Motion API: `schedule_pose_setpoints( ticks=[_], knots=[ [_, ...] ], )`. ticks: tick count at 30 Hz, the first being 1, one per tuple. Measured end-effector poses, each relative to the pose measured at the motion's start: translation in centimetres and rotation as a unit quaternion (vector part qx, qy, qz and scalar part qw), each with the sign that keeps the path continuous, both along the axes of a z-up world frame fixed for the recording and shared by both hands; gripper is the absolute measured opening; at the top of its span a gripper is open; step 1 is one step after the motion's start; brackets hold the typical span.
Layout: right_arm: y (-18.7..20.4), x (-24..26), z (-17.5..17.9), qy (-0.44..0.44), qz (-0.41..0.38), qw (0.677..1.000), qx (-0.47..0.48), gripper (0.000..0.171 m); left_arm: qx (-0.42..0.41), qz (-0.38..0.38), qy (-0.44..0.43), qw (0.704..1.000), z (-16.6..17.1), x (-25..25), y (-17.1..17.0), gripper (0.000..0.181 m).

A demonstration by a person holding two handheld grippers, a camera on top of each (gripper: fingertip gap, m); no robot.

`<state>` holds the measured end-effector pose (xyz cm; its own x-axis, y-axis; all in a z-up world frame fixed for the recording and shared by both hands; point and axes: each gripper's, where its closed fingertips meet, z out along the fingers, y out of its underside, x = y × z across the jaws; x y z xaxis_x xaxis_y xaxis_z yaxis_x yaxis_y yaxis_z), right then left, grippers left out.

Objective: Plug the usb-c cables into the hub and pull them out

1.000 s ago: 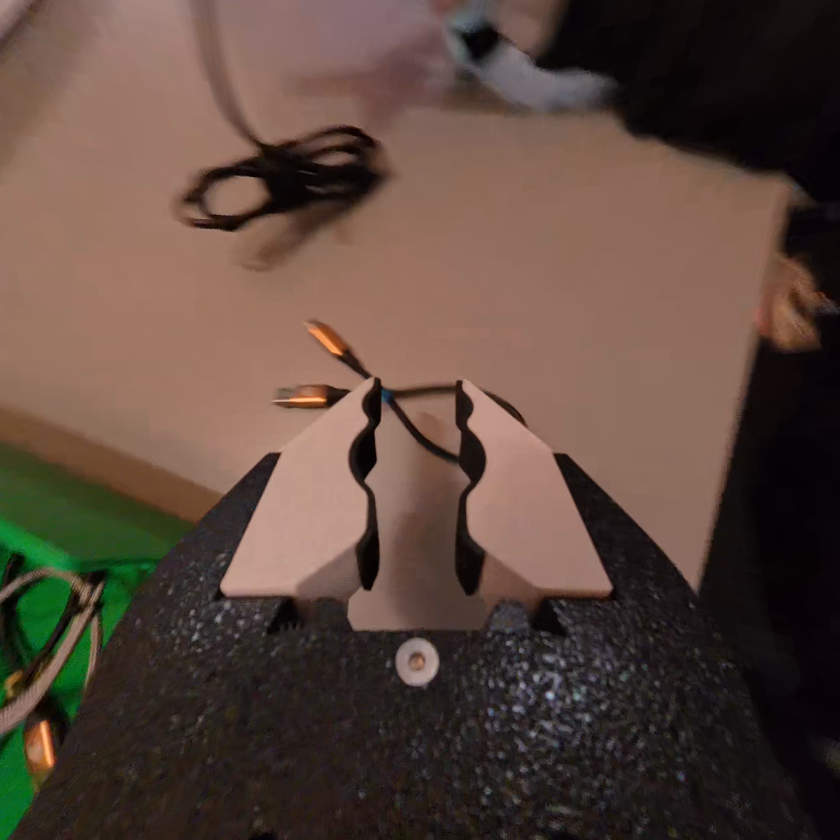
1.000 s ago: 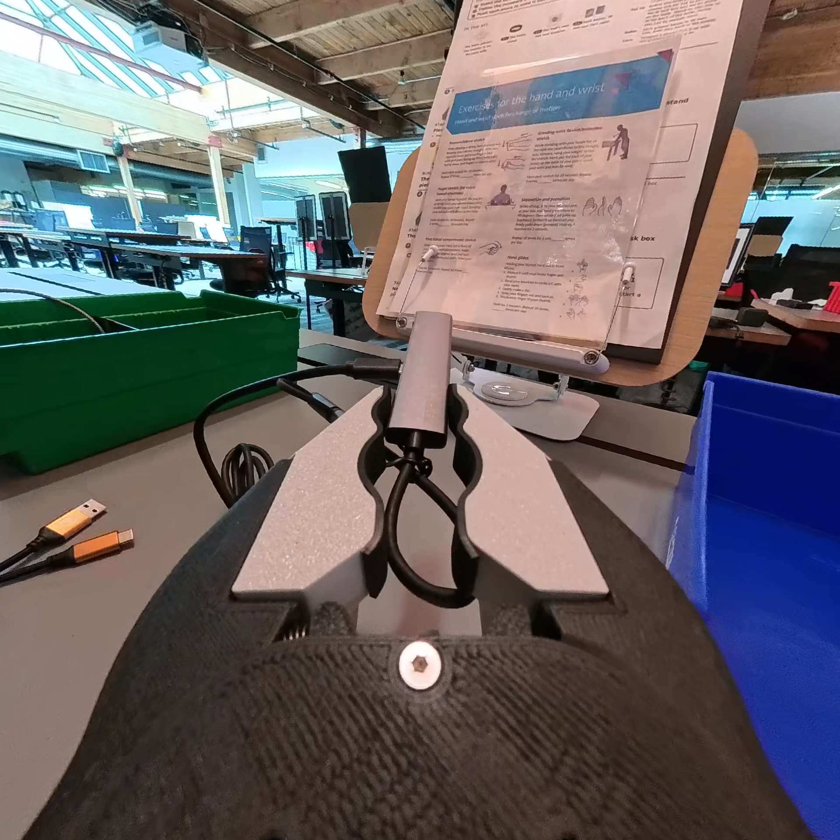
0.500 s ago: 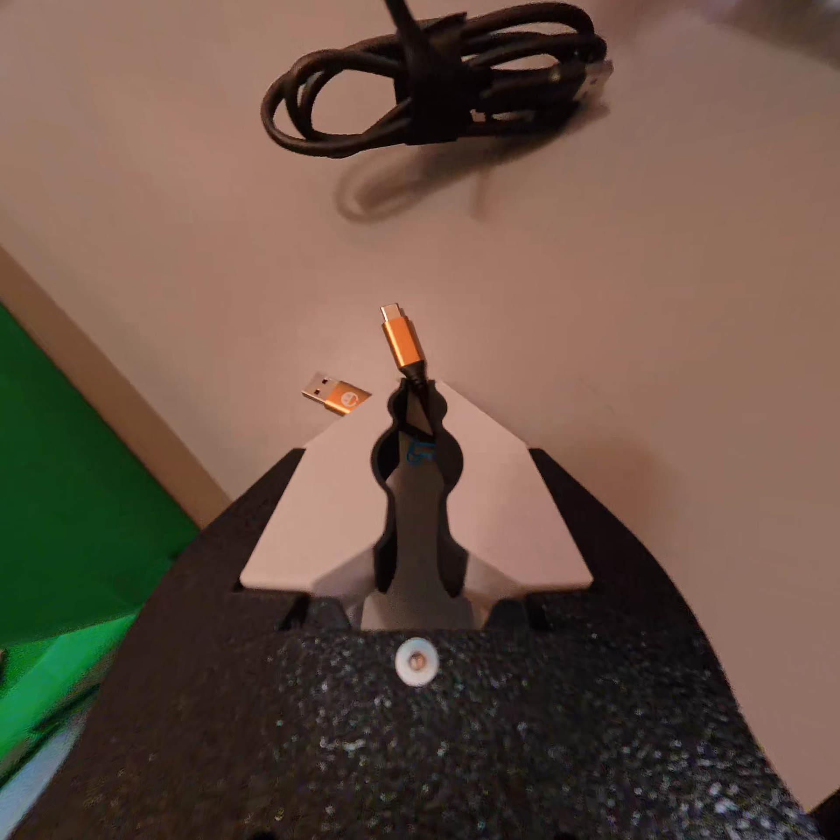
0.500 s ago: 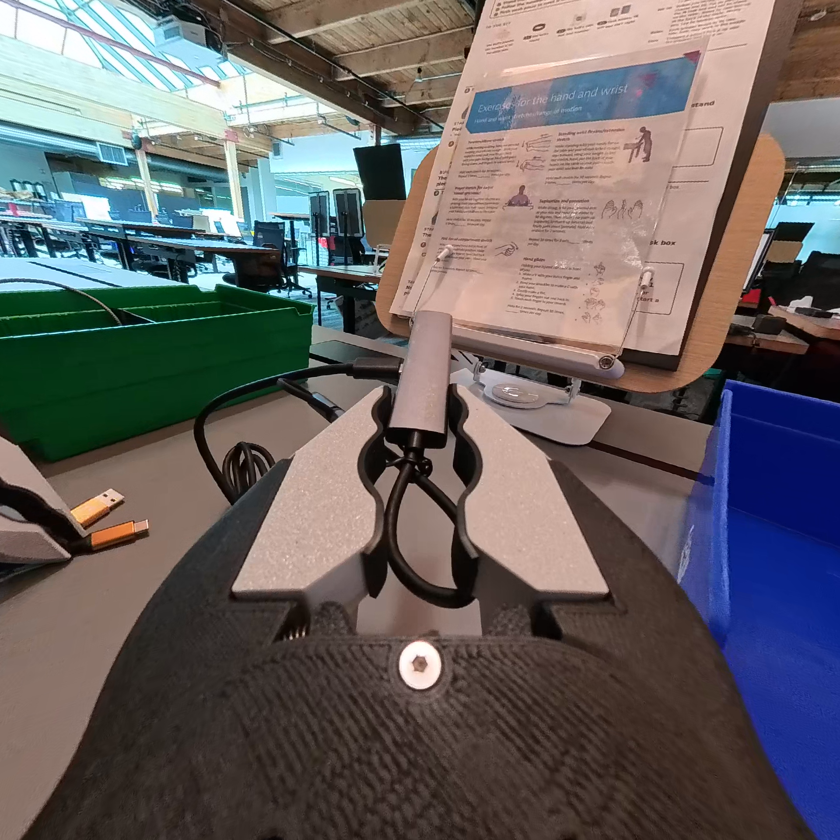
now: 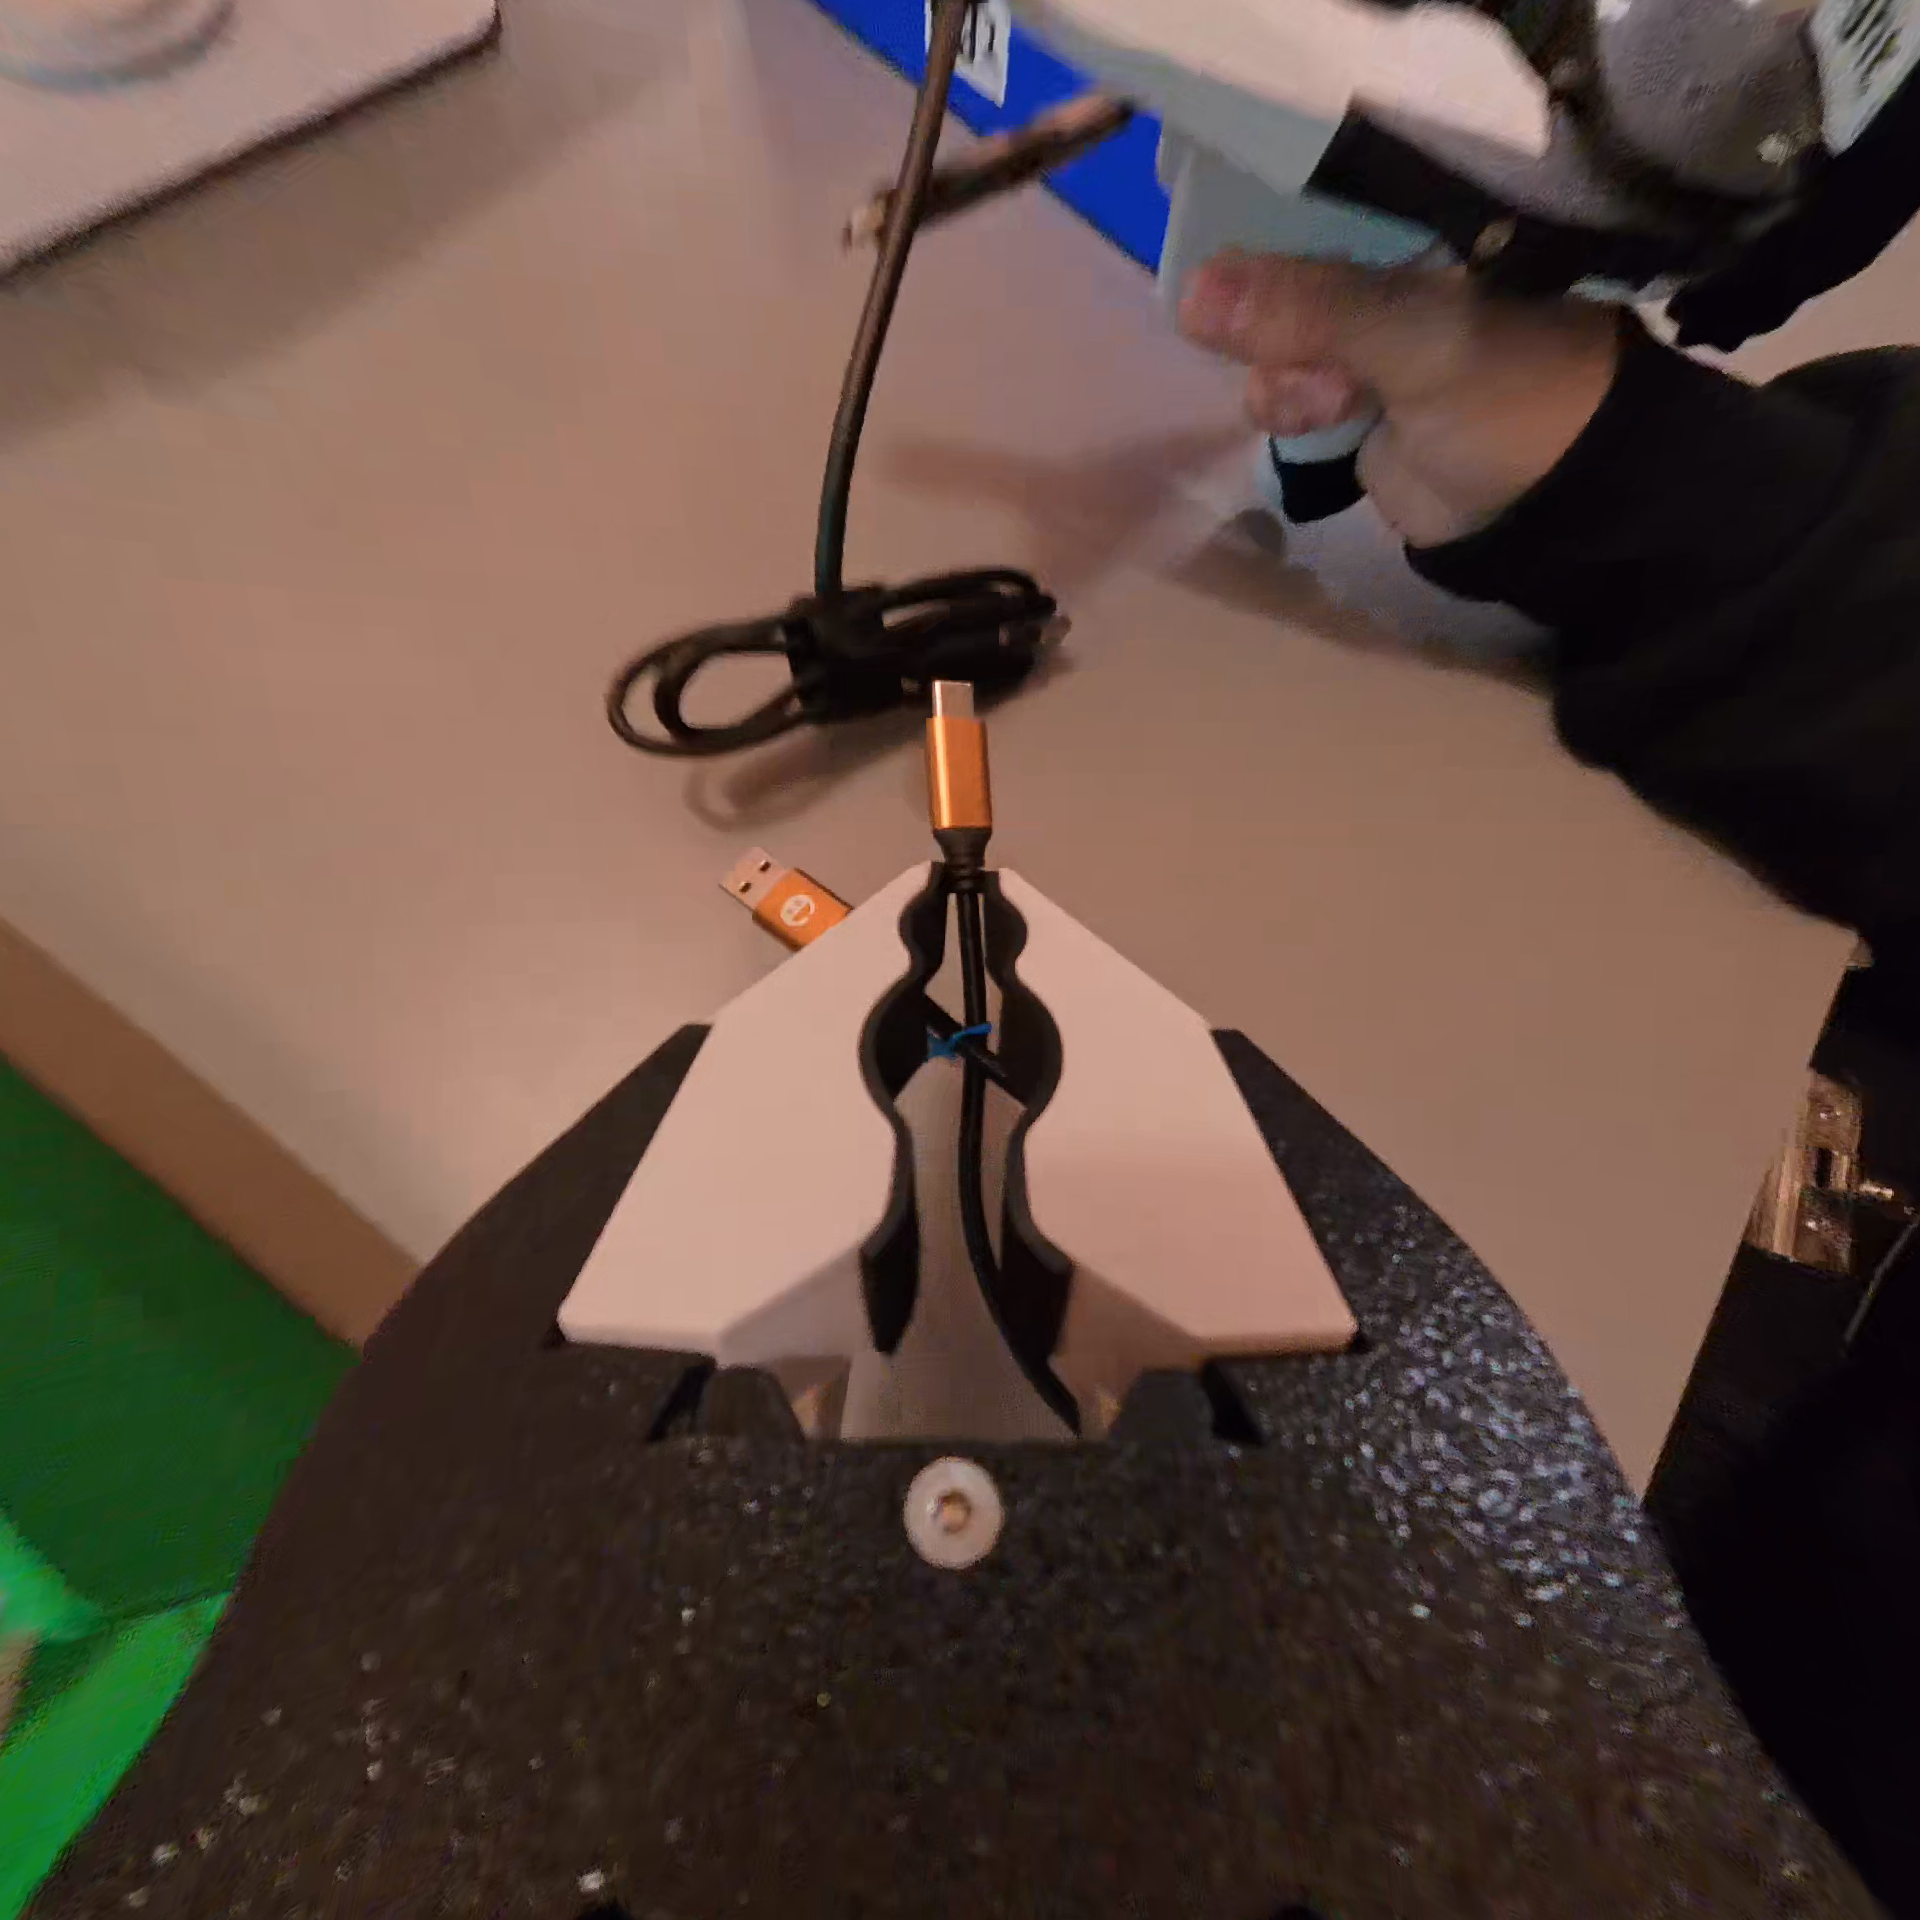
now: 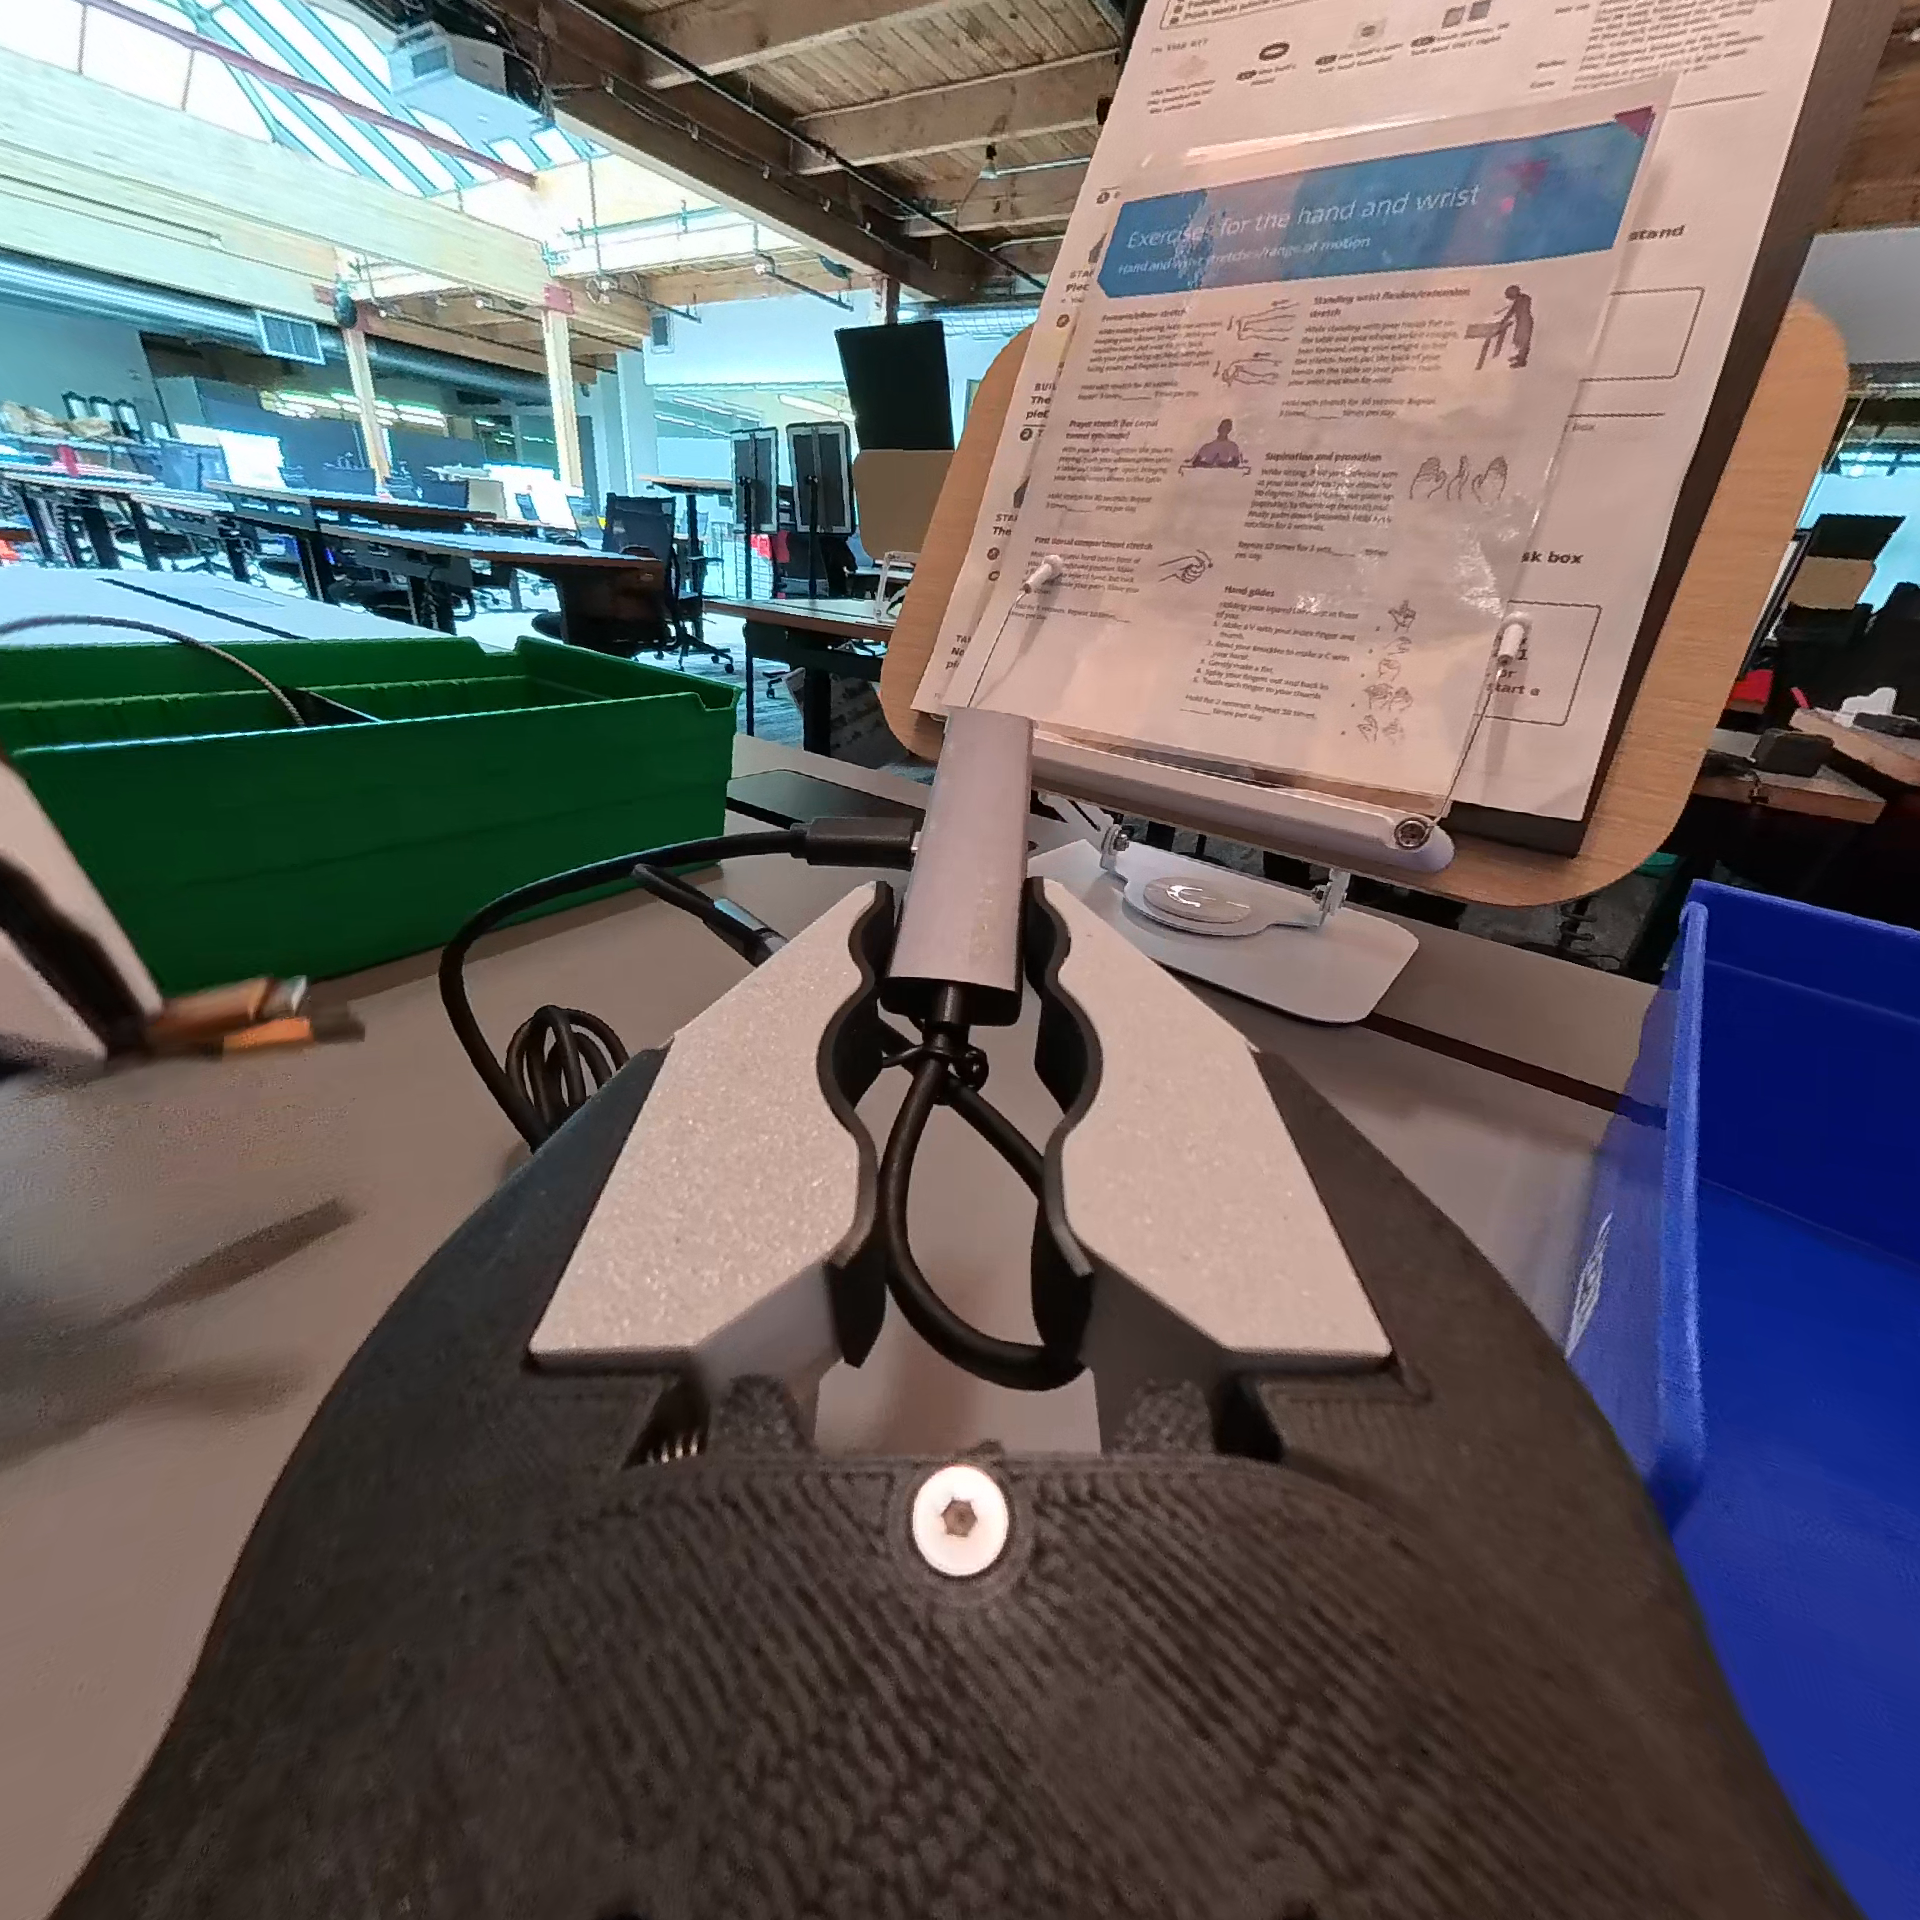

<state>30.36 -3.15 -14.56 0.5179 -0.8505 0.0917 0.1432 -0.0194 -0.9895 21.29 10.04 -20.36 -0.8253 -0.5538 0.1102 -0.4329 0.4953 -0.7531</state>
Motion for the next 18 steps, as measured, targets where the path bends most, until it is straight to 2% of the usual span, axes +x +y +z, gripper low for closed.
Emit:
schedule_pose_setpoints(
  ticks=[5, 8, 13, 18],
  knots=[
    [0.0, -0.1, 0.1, 0.0, 0.008, 1.0, 0.003, 0.024, 0.017, -0.057, -0.056, 0.997, 5.9, 1.6, -1.8, 0.004],
    [0.5, -0.4, 0.3, -0.003, 0.028, 1.0, 0.002, 0.024, 0.05, -0.077, -0.063, 0.994, 8.1, 3.4, -2.6, 0.004],
    [1.3, -0.9, 0.3, -0.013, 0.042, 0.999, -0.012, 0.024, 0.086, -0.078, -0.029, 0.993, 8.0, 6.5, -3.5, 0.003],
    [1.9, -1.1, -0.1, -0.026, 0.039, 0.998, -0.047, 0.024, 0.066, -0.103, -0.001, 0.993, 5.8, 7.9, -4.9, 0.004]
  ],
)
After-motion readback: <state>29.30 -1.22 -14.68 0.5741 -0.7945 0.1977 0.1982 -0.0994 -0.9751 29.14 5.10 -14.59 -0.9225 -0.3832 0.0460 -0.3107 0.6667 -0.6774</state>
